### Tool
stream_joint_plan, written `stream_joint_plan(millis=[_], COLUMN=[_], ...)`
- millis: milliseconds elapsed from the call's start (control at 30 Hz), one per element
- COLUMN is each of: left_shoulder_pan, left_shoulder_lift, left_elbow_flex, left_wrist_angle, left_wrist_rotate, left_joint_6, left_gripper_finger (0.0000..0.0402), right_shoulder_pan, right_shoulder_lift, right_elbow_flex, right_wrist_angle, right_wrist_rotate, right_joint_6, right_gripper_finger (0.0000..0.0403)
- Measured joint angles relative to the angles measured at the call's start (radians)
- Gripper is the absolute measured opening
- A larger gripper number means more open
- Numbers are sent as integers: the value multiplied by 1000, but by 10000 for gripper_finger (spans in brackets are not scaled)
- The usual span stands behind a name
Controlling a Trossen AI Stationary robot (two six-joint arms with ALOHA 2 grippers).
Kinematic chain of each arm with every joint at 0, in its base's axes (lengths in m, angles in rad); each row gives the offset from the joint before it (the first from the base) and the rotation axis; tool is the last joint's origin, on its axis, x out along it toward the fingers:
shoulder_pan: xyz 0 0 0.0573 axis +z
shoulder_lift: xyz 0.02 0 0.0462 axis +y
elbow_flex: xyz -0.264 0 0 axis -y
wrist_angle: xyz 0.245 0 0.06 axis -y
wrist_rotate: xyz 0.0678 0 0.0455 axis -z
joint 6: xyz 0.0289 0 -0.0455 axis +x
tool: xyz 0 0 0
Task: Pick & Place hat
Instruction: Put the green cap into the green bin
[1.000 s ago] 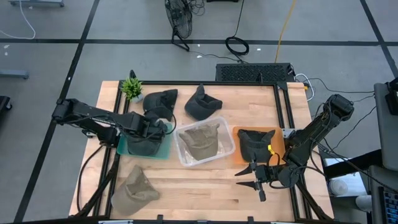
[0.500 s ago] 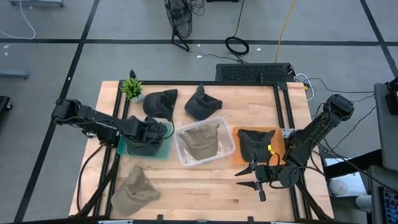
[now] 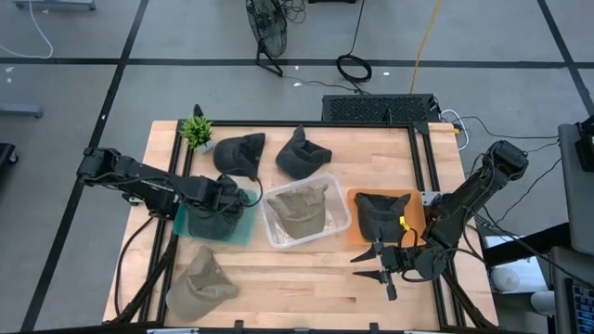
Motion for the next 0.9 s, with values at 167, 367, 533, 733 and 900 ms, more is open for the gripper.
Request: stream_joint_plan(millis=[167,367,533,733,900], left_shoulder_pan=[0,0,8,42,47], left_shoulder_lift=[-9,-13,-15,-15,5], left_elbow_flex=[117,171,113,-49,-84], left_wrist_angle=[-164,-346,-401,-221,-183], left_wrist_rotate=[13,-13,-28,57,77], left_joint_6=[13,-60,-157,-174,-146], left_gripper_finger=[8,17,24,5,20], right_shoulder_pan=[0,0,0,0,0], right_shoulder_lift=[0,0,0,0,0], right_elbow_flex=[0,0,0,0,0], right_wrist_angle=[-8,-11,-11,-10,-10], right_wrist_rotate=[0,0,0,0,0], right_joint_6=[10,18,19,19,19], right_gripper_finger=[130,130,130,130,130])
